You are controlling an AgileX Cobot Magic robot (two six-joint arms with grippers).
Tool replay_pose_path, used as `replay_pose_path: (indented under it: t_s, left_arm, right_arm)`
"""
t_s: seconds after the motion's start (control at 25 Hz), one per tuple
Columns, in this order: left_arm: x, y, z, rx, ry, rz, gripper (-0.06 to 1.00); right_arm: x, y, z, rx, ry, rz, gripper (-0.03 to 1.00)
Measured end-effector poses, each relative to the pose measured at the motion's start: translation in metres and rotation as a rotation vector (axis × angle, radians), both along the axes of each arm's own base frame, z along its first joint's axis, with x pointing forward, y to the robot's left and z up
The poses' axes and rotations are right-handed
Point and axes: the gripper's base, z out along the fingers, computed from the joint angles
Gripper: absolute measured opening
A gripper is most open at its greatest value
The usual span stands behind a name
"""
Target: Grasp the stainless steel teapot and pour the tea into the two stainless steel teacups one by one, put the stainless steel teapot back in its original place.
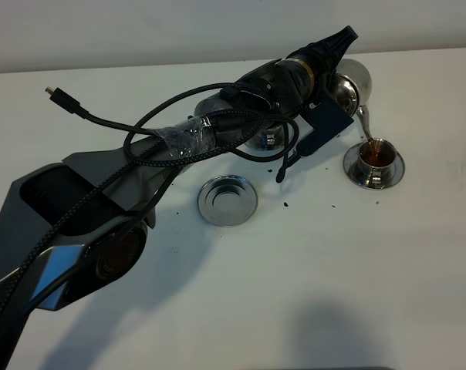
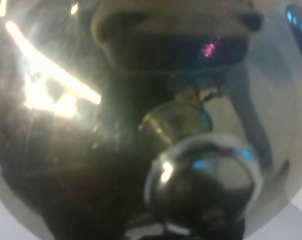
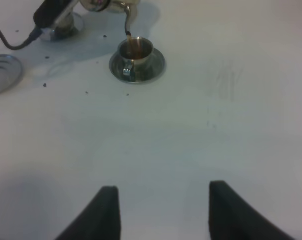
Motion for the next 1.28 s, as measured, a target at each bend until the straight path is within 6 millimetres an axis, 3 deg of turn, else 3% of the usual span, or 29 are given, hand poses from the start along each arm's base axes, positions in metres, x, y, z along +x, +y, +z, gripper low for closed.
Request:
replay_pose_path:
  t_s: [0.96,1.28]
  left_arm:
    - [0.0005,-0.0018,0.0023,-0.026,-0.017,-0.027,0.22]
    - [0.0028,0.0059,-0.0022,-0.01,0.036,0.051,0.22]
  right_arm:
    - [0.0,0.0,0.0,0.001,0.0,0.0,0.4]
    - [0.0,0.0,0.0,0.001,0.0,0.0,0.4]
